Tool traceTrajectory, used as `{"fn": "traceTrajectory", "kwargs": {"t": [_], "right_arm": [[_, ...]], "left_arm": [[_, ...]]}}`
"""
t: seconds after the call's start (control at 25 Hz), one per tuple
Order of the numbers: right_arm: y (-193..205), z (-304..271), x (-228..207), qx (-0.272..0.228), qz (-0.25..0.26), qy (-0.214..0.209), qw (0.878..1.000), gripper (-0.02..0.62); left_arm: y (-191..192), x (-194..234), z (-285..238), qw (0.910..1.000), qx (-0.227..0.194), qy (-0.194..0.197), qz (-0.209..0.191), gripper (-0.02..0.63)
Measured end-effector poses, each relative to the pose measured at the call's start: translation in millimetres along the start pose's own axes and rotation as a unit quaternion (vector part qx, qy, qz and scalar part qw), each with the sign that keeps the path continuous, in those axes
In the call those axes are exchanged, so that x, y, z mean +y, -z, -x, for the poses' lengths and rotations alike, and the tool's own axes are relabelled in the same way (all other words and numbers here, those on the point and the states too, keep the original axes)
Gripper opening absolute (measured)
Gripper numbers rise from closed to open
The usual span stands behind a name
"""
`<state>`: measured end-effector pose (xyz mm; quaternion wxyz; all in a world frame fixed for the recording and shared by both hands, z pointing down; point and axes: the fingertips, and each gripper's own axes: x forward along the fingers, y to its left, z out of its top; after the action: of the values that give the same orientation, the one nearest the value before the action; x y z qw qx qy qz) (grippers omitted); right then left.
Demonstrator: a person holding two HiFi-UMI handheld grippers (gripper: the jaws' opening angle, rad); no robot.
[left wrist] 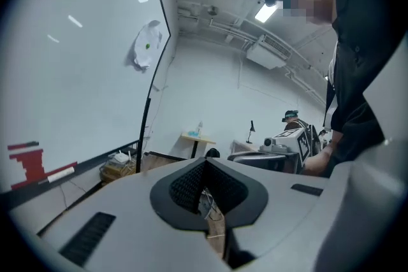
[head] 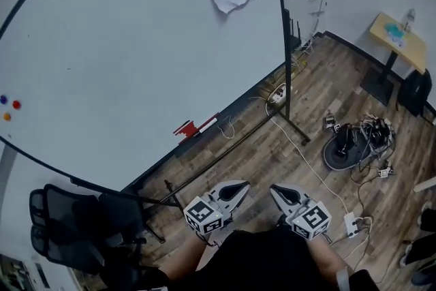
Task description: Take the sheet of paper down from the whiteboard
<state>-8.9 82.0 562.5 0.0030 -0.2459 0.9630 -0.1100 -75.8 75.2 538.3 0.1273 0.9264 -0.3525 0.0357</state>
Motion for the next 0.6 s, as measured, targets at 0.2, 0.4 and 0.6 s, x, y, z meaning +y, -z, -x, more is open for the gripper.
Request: {"fn": "traceTrajectory", "kwargs": {"t": [0.2, 0.4, 0.6], "right_arm": [[-23.1, -12.5, -41.0, -0.001, 0.045, -0.043, 0.998, 0.025], [-39.8, -27.2, -74.1, -0.019, 0.018, -0.054, 0.998, 0.025], [-45.3, -48.2, -105.4, 0.003, 0.028, -0.062, 0.998, 0.025]], "left_arm": [[-49.0, 32.2, -29.3, 0.9985, -0.027, -0.046, -0.016, 0.012], [-65.6, 56.9, -48.5, 0.9976, -0.016, -0.064, -0.022, 0.012], [-95.7, 87.6, -75.0, 0.9971, -0.034, -0.059, -0.035, 0.012]]}}
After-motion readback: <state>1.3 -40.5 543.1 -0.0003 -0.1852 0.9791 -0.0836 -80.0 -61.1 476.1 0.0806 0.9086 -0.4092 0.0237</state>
